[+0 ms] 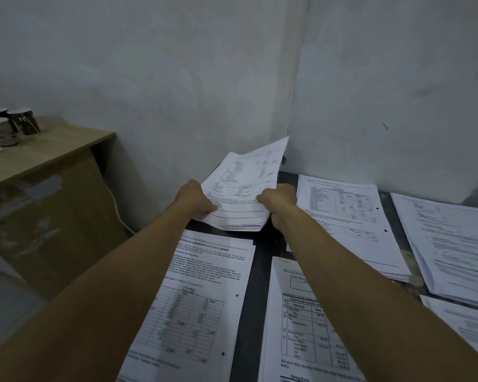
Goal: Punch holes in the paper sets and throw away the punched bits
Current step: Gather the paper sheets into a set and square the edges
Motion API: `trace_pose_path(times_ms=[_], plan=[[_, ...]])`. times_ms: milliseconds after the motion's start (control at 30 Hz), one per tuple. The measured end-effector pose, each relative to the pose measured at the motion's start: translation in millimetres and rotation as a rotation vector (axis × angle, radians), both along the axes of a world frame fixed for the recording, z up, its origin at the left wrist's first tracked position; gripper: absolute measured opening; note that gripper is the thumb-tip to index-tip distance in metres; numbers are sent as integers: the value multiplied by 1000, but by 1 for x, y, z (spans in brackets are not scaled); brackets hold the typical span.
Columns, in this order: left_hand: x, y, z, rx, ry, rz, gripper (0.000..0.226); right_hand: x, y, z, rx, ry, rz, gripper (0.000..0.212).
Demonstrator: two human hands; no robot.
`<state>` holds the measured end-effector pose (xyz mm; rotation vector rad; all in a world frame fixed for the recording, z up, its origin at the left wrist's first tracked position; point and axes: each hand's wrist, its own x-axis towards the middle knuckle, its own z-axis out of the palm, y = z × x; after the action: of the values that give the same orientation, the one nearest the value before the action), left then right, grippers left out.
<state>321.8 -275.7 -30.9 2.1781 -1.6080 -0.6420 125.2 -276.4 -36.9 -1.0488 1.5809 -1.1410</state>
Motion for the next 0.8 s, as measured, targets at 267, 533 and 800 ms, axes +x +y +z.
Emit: trace_pose_path(times_ms=[267, 533, 800], plan=[[5, 10, 21, -166, 580, 41, 35, -30, 25, 41, -183, -116, 135, 25], [-35, 36, 70, -420, 999, -116, 34, -90, 57, 89, -253, -126, 154, 33], [-103, 68, 121, -483, 1023, -374, 25, -164, 107, 122, -296, -75, 173, 32]])
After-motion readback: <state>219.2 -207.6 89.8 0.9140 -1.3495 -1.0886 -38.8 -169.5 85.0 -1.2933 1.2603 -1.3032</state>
